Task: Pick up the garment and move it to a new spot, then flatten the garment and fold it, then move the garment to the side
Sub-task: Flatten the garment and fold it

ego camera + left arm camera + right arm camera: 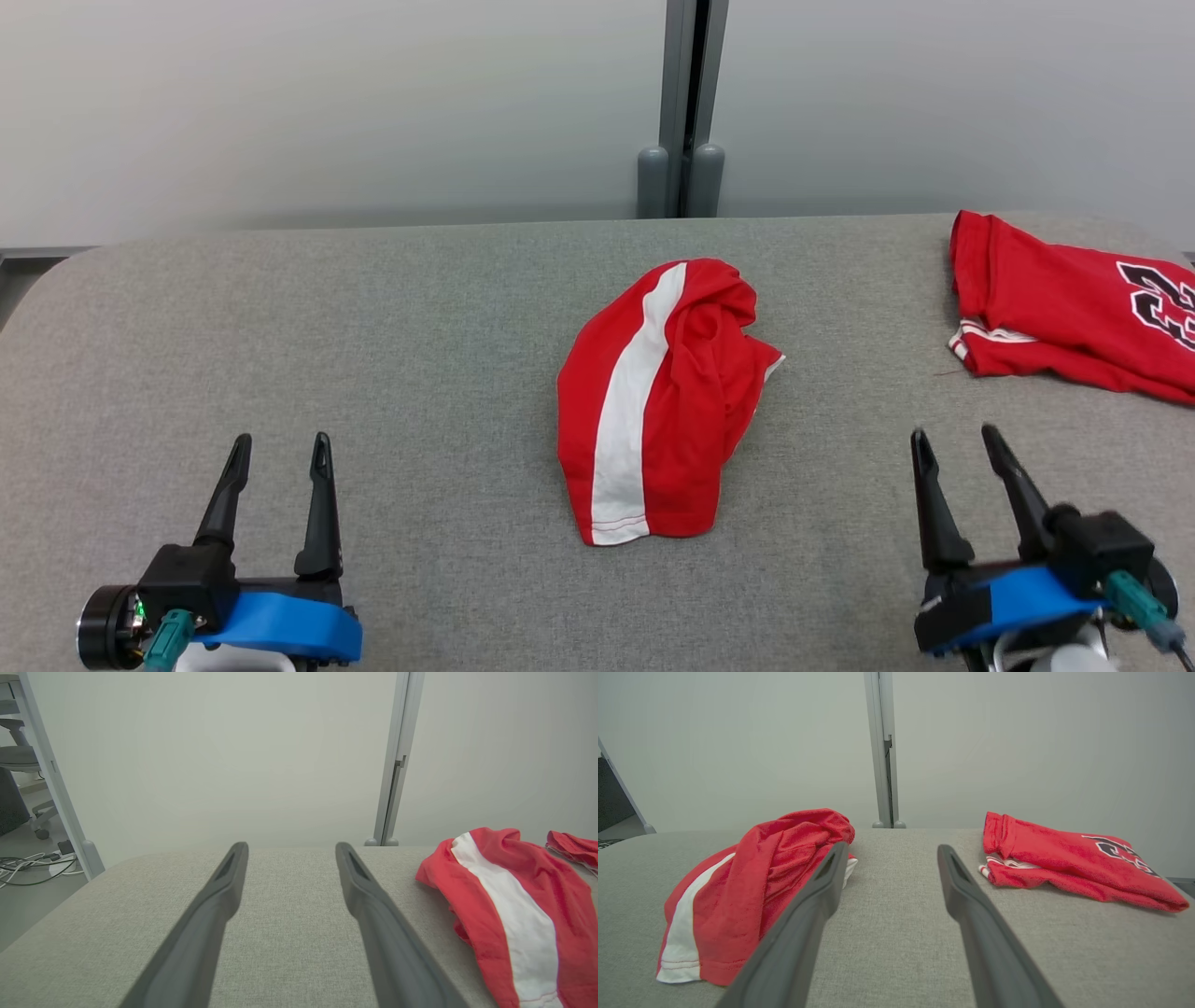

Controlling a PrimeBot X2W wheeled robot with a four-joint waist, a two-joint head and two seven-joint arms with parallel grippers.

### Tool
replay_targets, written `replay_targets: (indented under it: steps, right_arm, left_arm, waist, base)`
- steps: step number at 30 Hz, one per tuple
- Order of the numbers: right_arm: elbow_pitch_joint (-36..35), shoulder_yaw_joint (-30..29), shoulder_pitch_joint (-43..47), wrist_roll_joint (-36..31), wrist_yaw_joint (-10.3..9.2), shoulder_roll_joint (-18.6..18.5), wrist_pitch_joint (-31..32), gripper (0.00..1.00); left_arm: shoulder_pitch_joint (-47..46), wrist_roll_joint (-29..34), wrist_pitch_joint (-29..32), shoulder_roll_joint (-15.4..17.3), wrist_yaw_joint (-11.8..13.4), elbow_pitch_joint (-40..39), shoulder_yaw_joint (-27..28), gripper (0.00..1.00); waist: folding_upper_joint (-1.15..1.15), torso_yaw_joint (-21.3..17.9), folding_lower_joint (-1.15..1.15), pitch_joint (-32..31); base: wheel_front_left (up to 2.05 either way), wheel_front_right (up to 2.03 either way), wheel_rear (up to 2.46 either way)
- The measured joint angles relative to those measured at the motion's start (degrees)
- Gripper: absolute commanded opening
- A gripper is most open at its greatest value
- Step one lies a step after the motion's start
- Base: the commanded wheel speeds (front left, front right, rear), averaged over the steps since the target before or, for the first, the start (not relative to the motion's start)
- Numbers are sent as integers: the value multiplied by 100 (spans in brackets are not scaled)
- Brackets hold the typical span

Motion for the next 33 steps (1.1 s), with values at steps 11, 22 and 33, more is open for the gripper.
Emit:
replay_targets:
  steps: [11, 22, 33]
  right_arm:
    - [503, 673, -1861, -132, 0, -495, 137, 100]
    - [2135, 1492, -4262, -130, 0, -1148, 840, 100]
    - [4299, 2043, -5459, 158, 0, -1456, 1305, 100]
  left_arm:
    - [-400, -66, 0, -55, -1, -7, -268, 100]
    - [-948, -241, -1, -186, -2, -2, -565, 100]
    - [-1302, -390, 0, -243, -2, 0, -780, 100]
  waist:
    - [0, 253, 1, 407]
    - [0, 855, 2, 1088]
    - [0, 1444, 2, 1727]
  base:
    - [0, 0, 0]
    - [0, 0, 0]
    - [0, 0, 0]
